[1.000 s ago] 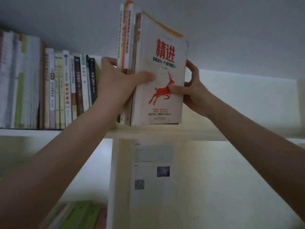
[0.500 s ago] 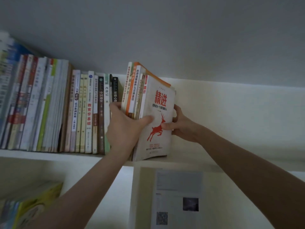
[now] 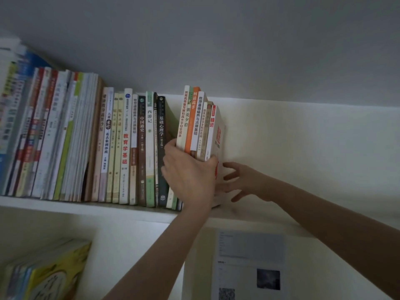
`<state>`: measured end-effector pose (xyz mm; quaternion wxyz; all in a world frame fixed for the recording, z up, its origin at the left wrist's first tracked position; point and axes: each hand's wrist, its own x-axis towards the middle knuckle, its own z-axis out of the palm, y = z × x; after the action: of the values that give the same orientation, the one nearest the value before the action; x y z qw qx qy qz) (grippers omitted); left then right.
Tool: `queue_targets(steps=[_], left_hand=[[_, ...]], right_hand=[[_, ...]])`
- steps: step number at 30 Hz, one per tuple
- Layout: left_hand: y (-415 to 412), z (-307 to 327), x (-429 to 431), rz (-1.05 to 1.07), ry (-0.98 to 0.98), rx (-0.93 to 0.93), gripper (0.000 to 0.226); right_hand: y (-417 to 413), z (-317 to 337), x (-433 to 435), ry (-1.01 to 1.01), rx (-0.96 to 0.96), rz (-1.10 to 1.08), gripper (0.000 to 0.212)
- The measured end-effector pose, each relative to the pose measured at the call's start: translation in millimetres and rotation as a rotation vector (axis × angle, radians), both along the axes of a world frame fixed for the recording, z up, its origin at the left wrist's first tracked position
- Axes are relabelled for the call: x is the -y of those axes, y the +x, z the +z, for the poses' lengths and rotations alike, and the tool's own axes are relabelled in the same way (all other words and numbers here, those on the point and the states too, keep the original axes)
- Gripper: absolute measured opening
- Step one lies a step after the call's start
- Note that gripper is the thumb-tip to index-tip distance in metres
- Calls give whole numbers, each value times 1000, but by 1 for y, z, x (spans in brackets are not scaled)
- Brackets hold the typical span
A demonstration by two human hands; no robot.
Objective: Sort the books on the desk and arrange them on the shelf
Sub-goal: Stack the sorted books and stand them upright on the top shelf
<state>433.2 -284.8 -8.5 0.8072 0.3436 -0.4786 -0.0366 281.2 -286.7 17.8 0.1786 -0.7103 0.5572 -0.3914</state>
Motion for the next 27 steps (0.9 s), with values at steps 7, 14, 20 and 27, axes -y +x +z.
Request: queue_targets(steps=[7, 14, 20, 27], left_hand=[[-7, -4, 2, 72, -31, -14, 89], [-2, -9, 10, 236, -130, 319, 112], [20, -12, 21, 337, -70, 762, 103], [28, -10, 24, 397, 12, 837, 81]], right_hand=[[13, -6, 6, 91, 55, 253, 110], [32, -10, 19, 99, -74, 296, 108], [37, -7, 24, 120, -122, 208, 142], [26, -8, 15, 109, -122, 253, 106]])
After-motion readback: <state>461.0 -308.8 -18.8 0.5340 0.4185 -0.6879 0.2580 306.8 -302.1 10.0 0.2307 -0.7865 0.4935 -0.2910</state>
